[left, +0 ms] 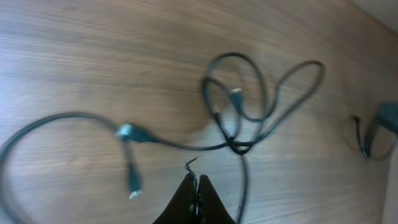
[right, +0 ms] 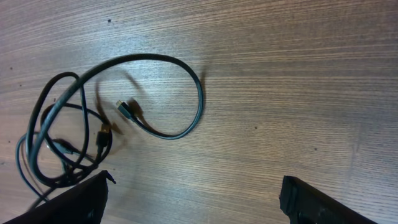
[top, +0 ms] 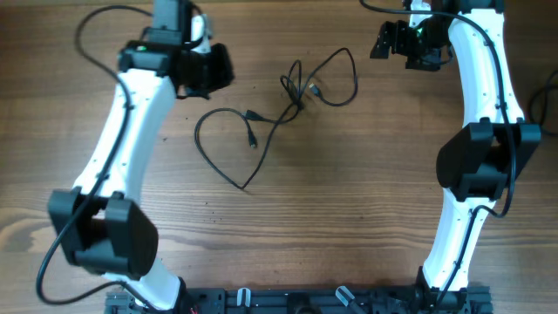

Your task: Untangle cables

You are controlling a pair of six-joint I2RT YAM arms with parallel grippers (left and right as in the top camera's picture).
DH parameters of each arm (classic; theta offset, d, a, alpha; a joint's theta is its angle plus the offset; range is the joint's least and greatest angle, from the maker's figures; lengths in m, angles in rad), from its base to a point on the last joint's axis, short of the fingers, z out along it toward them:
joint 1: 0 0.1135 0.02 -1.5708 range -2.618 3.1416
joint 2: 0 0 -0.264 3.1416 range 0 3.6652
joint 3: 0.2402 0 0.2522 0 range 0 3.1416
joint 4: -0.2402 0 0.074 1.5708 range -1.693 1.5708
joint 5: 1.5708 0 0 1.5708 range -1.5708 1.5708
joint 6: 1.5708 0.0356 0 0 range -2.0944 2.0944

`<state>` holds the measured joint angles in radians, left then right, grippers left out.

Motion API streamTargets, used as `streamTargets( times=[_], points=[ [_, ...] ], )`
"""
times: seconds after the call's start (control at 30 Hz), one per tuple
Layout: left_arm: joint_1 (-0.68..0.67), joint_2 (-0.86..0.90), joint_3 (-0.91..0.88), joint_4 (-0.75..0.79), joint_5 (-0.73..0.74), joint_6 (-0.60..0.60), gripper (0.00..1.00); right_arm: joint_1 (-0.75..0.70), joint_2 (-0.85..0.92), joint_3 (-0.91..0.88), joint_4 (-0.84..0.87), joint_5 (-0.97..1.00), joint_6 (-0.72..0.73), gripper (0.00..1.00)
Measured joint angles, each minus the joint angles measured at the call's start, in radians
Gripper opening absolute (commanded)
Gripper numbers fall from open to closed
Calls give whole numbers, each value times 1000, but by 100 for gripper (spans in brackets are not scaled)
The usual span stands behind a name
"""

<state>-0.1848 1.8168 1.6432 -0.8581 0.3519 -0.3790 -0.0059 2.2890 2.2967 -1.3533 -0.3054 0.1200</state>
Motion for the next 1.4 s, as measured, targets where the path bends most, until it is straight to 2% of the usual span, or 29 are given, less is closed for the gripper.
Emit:
streamTargets(
  times=[0.3,0.43,0.6,0.83,1.07,1.1,1.13,1.3,1.4],
  points=[
    [-157,116,0,172,48,-15,33,10,0,0,0,0,0,91],
    [-188,202,0,216,51,-35,35,10,0,0,-9,0,0,91],
    [-219,241,0,301,50,-46,32,10,0,0,-12,0,0,91],
    [-252,280,0,388,-42,-118,27,10,0,0,-18,0,0,91],
    [-252,308,0,396,-71,-174,22,10,0,0,-19,0,0,91],
    [-252,308,0,397,-71,-178,16,10,0,0,-19,0,0,91],
    [-252,308,0,399,-71,-180,4,10,0,0,-19,0,0,91],
    [-244,306,0,379,-68,-193,4,31,0,0,-23,-3,-24,91],
    [-212,277,0,354,-9,-228,4,69,0,0,-23,-39,-70,91]
  ],
)
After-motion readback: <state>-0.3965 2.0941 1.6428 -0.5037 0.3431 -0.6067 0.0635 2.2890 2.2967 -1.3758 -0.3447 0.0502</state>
